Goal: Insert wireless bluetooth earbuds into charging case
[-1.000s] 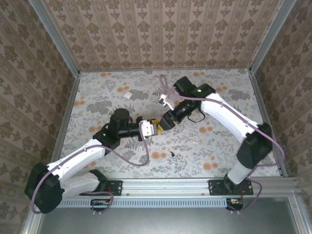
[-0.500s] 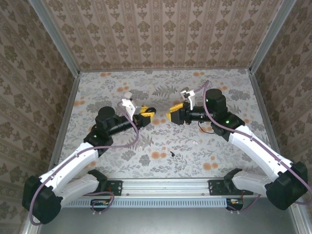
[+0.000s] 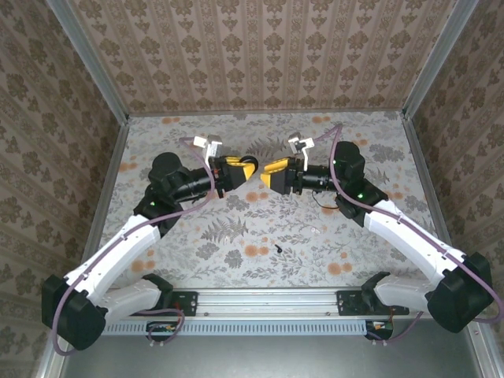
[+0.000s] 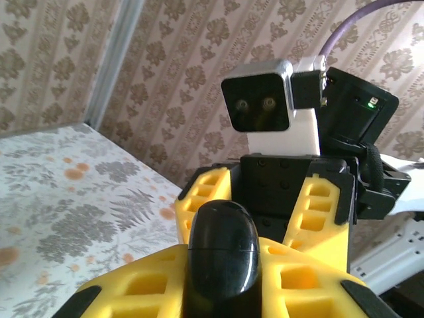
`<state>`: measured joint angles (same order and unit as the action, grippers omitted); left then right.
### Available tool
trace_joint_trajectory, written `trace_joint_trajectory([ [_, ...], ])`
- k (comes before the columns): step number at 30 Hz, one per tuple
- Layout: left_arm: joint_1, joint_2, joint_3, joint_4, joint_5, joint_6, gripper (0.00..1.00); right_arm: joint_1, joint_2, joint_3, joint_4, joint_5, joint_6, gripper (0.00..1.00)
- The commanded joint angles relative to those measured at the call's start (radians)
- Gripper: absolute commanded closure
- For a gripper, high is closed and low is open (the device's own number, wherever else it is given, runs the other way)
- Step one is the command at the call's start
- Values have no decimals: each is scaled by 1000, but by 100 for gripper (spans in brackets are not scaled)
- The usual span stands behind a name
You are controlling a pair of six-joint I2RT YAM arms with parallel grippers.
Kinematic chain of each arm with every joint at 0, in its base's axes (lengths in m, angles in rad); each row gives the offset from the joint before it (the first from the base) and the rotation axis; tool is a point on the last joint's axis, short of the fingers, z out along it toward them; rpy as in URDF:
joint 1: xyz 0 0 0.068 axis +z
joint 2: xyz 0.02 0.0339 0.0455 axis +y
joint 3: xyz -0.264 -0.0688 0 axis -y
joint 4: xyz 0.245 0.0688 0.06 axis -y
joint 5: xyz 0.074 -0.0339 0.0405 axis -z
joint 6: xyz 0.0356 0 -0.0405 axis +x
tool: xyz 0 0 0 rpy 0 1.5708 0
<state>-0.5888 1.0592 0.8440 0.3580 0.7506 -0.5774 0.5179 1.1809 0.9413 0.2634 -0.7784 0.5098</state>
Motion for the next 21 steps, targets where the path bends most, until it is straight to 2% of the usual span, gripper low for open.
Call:
trace_joint_trajectory([
  [1,1,15,38,53,97,-48,100,5,-1,45,57,-43,33,51],
  [8,0,42,58,51,169,-18,97,8,33,70,69,-93,78,60],
  [17,-1,67,73,48,242,14,93,8,87,112,76,-158,101,84],
  [20,0,74,81,17,248,45,92,7,98,122,67,-175,104,85],
  [21,0,76,81,5,251,62,92,7,96,128,43,-172,98,80],
])
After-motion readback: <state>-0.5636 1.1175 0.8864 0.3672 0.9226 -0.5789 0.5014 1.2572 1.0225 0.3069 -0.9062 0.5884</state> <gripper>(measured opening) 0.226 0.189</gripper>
